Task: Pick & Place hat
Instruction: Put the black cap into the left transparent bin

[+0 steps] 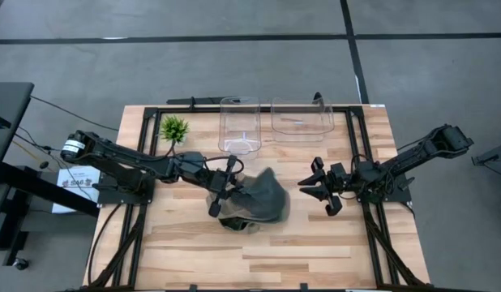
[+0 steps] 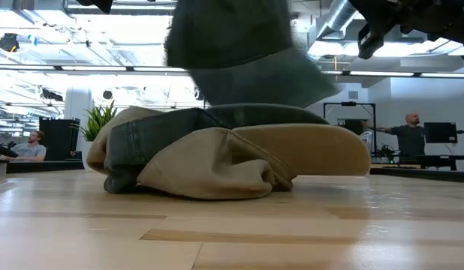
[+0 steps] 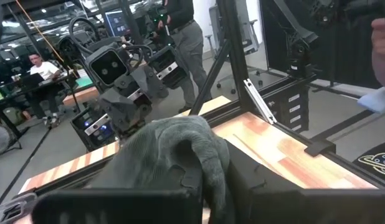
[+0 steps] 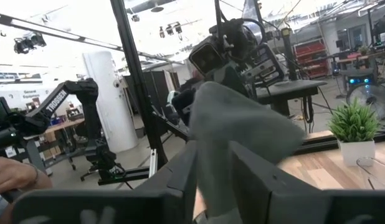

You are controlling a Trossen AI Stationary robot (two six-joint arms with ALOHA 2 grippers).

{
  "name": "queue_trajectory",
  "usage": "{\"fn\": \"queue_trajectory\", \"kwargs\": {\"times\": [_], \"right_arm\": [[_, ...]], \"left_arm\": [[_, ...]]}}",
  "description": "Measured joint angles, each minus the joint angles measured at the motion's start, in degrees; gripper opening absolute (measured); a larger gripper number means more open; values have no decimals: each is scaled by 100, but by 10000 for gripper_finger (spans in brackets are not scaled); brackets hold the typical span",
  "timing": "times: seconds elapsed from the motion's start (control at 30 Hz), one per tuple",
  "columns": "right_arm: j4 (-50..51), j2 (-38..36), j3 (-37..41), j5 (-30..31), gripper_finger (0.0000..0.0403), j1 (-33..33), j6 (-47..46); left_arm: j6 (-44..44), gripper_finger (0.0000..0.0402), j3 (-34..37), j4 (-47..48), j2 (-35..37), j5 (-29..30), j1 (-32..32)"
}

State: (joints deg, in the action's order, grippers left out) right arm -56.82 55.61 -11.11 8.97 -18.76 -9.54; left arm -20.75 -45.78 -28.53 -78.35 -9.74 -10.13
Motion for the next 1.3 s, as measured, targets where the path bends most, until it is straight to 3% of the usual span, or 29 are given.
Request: {"fn": "queue_trajectory", "kwargs": {"times": [0.13,0.27,0.53,0.77,0.93,1.13,1.3], "right_arm": [[67,0,0,26,118,0,0],[65,0,0,26,143,0,16],[-54,0,0,28,160,0,44],[-67,0,0,31,150,0,44],[-68,0,0,31,141,0,44],[-70,0,0,31,133,0,44],[-70,0,0,31,134,0,45]], "left_arm": [[0,24,0,-13,1,2,2],[0,40,0,-12,92,2,2],[2,26,0,-25,733,71,2],[2,45,0,-24,1405,1005,2],[27,35,0,-9,1698,1671,91],[372,32,0,13,1744,2152,367],[472,45,0,22,1744,2222,607]]}}
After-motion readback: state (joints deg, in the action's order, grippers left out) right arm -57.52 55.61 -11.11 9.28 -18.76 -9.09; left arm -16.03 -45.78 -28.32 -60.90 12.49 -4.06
